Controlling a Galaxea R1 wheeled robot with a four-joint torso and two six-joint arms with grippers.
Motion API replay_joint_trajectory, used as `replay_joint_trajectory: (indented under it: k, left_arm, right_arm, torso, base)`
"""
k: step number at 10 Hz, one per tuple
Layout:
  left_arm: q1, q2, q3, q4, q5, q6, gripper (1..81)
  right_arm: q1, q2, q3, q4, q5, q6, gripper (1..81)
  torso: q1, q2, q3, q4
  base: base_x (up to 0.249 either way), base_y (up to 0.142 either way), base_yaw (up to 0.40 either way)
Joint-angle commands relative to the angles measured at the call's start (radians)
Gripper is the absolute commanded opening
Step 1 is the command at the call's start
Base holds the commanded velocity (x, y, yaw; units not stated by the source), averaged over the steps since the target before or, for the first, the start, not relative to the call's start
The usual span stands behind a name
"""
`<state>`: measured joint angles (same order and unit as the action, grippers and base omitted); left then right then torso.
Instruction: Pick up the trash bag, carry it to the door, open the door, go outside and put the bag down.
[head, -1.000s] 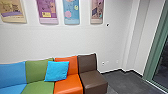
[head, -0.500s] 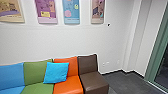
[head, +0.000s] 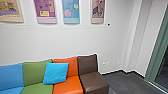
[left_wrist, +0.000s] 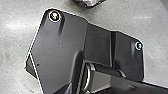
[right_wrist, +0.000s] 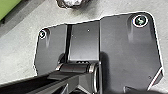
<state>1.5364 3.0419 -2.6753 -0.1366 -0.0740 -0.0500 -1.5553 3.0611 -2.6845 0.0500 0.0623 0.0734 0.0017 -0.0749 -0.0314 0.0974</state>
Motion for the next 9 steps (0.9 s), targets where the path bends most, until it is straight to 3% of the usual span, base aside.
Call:
replay_joint_trajectory:
  k: [1,3,6,9]
  left_arm:
    - [-0.054,-0.007,0.015,-0.001,0.054,0.002,81.1]
    - [-0.051,-0.066,0.104,-0.001,0.054,0.002,81.1]
    - [-0.054,-0.23,0.35,0.005,0.046,0.002,81.1]
    - [-0.063,-0.352,0.464,0.005,0.037,0.002,81.1]
  right_arm:
    - [0.056,-0.02,0.055,0.002,-0.065,-0.003,81.1]
    - [0.048,-0.086,0.16,0.011,-0.084,-0.003,81.1]
    - [0.043,-0.221,0.362,0.016,-0.087,-0.001,81.1]
    - [0.053,-0.368,0.578,0.016,-0.087,0.006,81.1]
  torso:
    - [0.0,0.0,0.0,0.0]
    - [0.0,0.0,0.0,0.0]
    - [0.0,0.0,0.0,0.0]
    - [0.0,0.0,0.0,0.0]
  base:
    - [0.0,0.0,0.0]
    - [0.0,0.0,0.0]
    - [0.0,0.0,0.0]
    - [0.0,0.0,0.0]
